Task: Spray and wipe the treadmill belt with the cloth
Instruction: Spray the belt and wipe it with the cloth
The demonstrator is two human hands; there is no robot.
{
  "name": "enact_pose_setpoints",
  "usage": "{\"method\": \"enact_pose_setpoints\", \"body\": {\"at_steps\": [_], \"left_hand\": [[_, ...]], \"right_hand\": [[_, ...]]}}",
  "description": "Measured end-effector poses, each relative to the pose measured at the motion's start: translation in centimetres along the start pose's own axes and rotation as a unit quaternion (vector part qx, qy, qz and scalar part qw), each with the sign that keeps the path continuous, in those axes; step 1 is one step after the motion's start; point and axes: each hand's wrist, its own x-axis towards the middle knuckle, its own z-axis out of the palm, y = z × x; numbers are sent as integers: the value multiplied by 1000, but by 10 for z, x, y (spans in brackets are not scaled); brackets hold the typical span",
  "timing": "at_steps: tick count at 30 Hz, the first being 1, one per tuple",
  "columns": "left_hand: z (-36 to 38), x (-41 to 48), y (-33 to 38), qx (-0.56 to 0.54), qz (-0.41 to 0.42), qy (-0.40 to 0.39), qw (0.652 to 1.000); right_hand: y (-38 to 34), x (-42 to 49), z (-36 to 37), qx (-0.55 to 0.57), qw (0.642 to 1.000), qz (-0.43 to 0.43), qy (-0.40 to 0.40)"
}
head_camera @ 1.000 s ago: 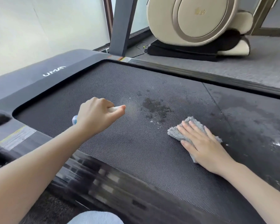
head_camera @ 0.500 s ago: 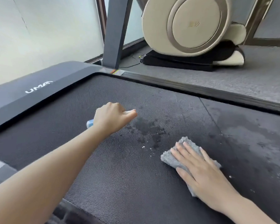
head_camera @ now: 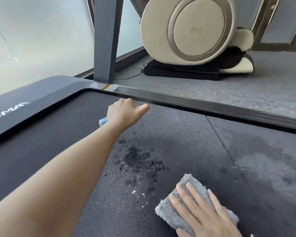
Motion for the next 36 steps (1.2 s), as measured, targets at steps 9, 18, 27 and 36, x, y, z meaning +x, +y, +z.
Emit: {"method": "enact_pose_setpoints", "body": {"at_steps": [9, 18, 27, 36], "left_hand": [[18, 18, 30, -4, 14, -6, 1000], [20, -18, 51, -105, 4, -171, 980], [8, -53, 84, -97, 43, -172, 979], [13, -45, 127, -81, 67, -65, 992]], "right_hand": [[-1, 0, 7, -45, 998, 10, 49], [-5, 1, 2, 22, 998, 25, 45], [-13, -3, -25, 104, 990, 68, -63], [-16, -3, -29, 123, 986, 78, -81]]}}
